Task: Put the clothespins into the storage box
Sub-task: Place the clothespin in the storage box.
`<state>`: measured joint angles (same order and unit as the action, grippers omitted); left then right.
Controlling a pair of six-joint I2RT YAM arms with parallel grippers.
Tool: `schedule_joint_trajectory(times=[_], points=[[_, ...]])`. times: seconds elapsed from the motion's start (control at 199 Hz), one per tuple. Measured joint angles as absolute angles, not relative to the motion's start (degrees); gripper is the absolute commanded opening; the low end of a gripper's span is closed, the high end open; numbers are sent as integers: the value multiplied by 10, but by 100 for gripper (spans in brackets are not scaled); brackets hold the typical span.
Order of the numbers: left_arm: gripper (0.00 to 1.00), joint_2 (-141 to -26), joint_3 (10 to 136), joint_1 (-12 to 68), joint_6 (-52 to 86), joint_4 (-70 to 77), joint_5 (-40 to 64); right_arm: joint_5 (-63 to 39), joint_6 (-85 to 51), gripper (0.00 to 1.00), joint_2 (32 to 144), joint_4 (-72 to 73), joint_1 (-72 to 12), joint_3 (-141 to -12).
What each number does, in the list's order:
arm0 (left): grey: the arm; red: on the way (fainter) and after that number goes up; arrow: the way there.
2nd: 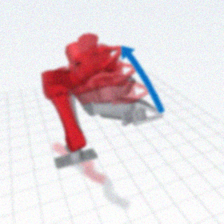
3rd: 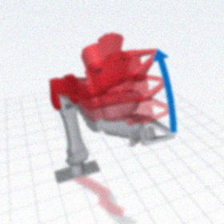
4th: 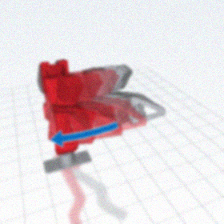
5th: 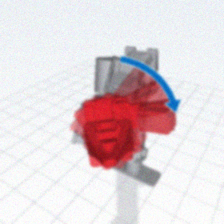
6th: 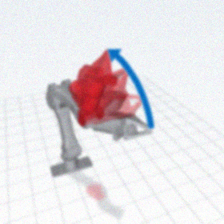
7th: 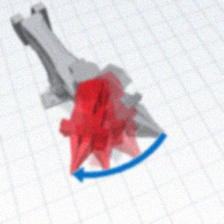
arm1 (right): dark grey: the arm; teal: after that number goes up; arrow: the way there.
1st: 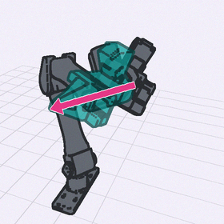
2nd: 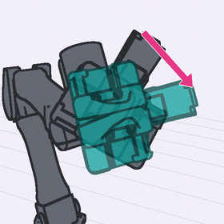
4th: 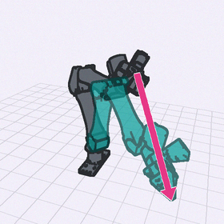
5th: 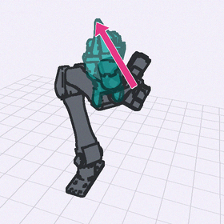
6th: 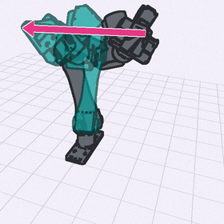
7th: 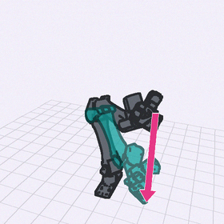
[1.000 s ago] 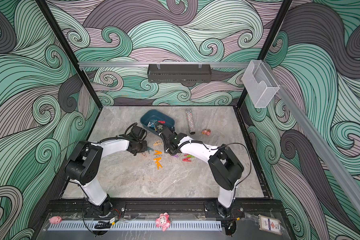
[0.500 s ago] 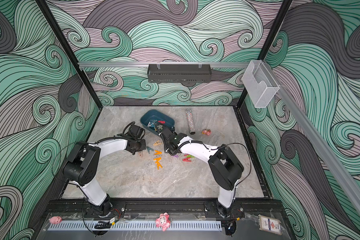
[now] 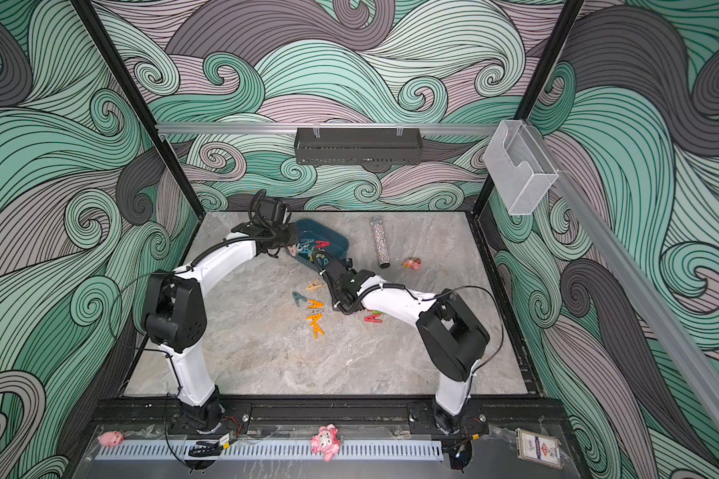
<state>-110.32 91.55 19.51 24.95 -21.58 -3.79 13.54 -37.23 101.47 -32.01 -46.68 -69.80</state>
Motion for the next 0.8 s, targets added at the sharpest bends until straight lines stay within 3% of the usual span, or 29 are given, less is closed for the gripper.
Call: schedule_joint_trajectory(times=[0.336, 0.397, 0.462, 0.537, 0.663, 0.798], points=[[1, -1234, 1019, 187, 217, -206, -31, 135, -380, 41, 994, -315, -467, -675], [13, -1247, 1042, 185, 209, -206, -30, 135, -380, 41, 994, -314, -467, -670], [35, -1255, 1067, 183, 201, -211, -26, 135, -380, 41, 994, -313, -467, -666], [46, -1256, 1093, 180, 189, -226, -24, 134, -380, 41, 994, -310, -467, -666], [52, -1237, 1099, 171, 175, -227, -25, 135, -378, 43, 994, -307, -467, -666], [54, -1157, 1011, 164, 158, -218, -35, 136, -371, 43, 994, -309, -467, -670]])
